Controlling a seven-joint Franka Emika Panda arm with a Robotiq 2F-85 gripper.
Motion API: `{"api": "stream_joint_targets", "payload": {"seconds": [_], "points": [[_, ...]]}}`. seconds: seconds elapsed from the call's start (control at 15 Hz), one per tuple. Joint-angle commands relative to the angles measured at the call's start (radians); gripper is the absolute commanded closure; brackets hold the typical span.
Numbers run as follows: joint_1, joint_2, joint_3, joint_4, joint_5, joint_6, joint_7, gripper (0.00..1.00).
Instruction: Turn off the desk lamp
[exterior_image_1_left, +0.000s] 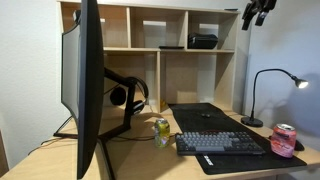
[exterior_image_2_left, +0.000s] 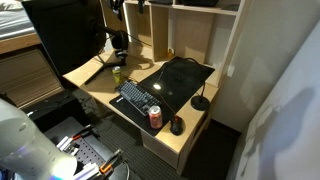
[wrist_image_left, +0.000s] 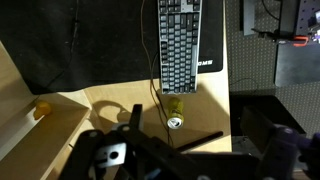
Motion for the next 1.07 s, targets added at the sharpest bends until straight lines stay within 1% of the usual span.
{"api": "stream_joint_targets", "payload": {"seconds": [0.0, 0.07, 0.13, 0.27, 0.4, 0.47, 0.6, 0.67, 0.73, 0.87, 0.93, 1.0], "points": [[-0.065, 0.159, 0.037, 0.13, 0.025, -0.095, -0.043, 0.0], [-0.08, 0.166, 0.03, 0.149, 0.068, -0.122, -0.056, 0.0], [-0.087, 0.123, 0.068, 0.077, 0.031, -0.055, -0.016, 0.0], [-0.107, 0.16, 0.068, 0.116, 0.054, -0.085, -0.029, 0.0], [-0.115, 0.162, 0.066, 0.13, 0.059, -0.099, -0.035, 0.0], [-0.121, 0.203, 0.079, 0.127, 0.015, -0.08, -0.013, 0.0], [-0.136, 0.267, 0.088, 0.115, 0.034, -0.086, -0.018, 0.0], [-0.142, 0.296, 0.099, 0.114, 0.039, -0.074, -0.023, 0.0], [-0.148, 0.331, 0.114, 0.119, 0.025, -0.045, 0.0, 0.0], [-0.158, 0.405, 0.138, 0.16, 0.038, -0.024, -0.003, 0.0], [-0.161, 0.443, 0.153, 0.18, 0.024, 0.007, 0.021, 0.0], [-0.167, 0.479, 0.164, 0.214, 0.023, 0.007, 0.061, 0.0]]}}
